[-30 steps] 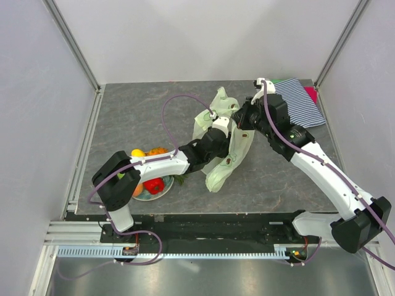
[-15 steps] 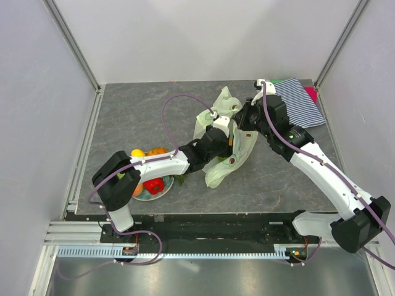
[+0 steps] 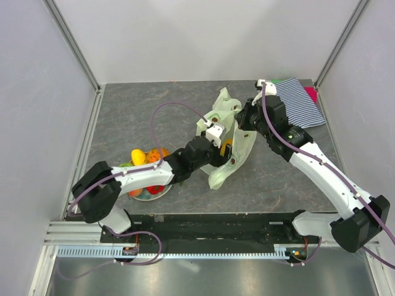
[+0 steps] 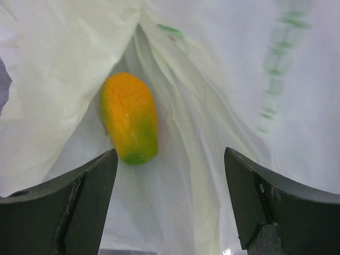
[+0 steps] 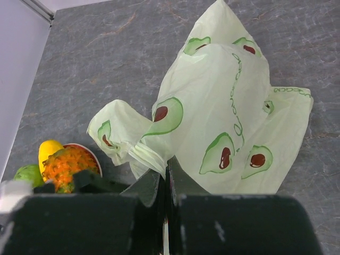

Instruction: Place the fruits into the plastic bag

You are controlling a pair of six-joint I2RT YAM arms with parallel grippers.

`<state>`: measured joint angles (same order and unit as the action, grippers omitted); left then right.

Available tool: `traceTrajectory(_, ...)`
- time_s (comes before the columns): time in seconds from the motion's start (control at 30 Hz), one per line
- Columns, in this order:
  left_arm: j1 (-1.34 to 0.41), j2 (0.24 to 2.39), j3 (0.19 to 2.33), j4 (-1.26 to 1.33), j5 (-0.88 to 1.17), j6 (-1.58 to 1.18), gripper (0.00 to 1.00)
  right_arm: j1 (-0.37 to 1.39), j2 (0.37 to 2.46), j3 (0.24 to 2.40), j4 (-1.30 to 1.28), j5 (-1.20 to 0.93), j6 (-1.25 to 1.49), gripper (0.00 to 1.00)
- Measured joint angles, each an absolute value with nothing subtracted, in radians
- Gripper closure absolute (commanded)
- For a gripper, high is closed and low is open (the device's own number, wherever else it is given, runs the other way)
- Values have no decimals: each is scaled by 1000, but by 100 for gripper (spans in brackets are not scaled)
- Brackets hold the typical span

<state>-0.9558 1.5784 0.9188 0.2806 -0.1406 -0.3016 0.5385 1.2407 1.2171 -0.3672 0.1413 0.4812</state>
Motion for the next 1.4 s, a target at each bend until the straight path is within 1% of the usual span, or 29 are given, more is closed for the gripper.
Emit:
traceTrajectory(0.2, -957, 1390, 831, 282, 37, -216, 11, 538, 1249, 1217, -368, 170, 472, 100)
traceTrajectory(0.3, -957, 1277, 781, 263, 58, -198, 11, 538, 1250, 1217, -369, 184, 468, 100)
traceTrajectory(0.47, -957, 1069, 678, 148, -7, -194, 3, 538, 1250, 1217, -375, 197, 463, 100)
traceTrajectory(0.6, -934, 967, 668, -16, -144, -237, 2, 538, 1250, 1217, -375, 201, 456, 100)
traceTrajectory(0.63, -912, 960, 683, -88, -184, -272, 2, 538, 1250, 1217, -375, 201, 456, 100)
traceTrajectory(0.67, -893, 960, 687, -105, -194, -281, 2, 538, 1250, 1217, -375, 201, 454, 100)
traceTrajectory(0.87, -691, 993, 773, -366, -281, -460, 2, 538, 1250, 1217, -375, 202, 445, 100)
traceTrajectory(1.0, -680, 968, 792, -484, -363, -537, 1, 538, 1250, 1217, -375, 204, 444, 100)
traceTrajectory(1.13, -650, 920, 792, -575, -441, -588, 1, 538, 1250, 1215, -375, 206, 441, 100)
traceTrajectory(1.27, -551, 894, 792, -614, -455, -614, 1, 538, 1250, 1213, -375, 208, 440, 100)
traceTrajectory(1.4, -501, 906, 791, -628, -451, -614, 1, 538, 1250, 1213, -375, 207, 440, 100)
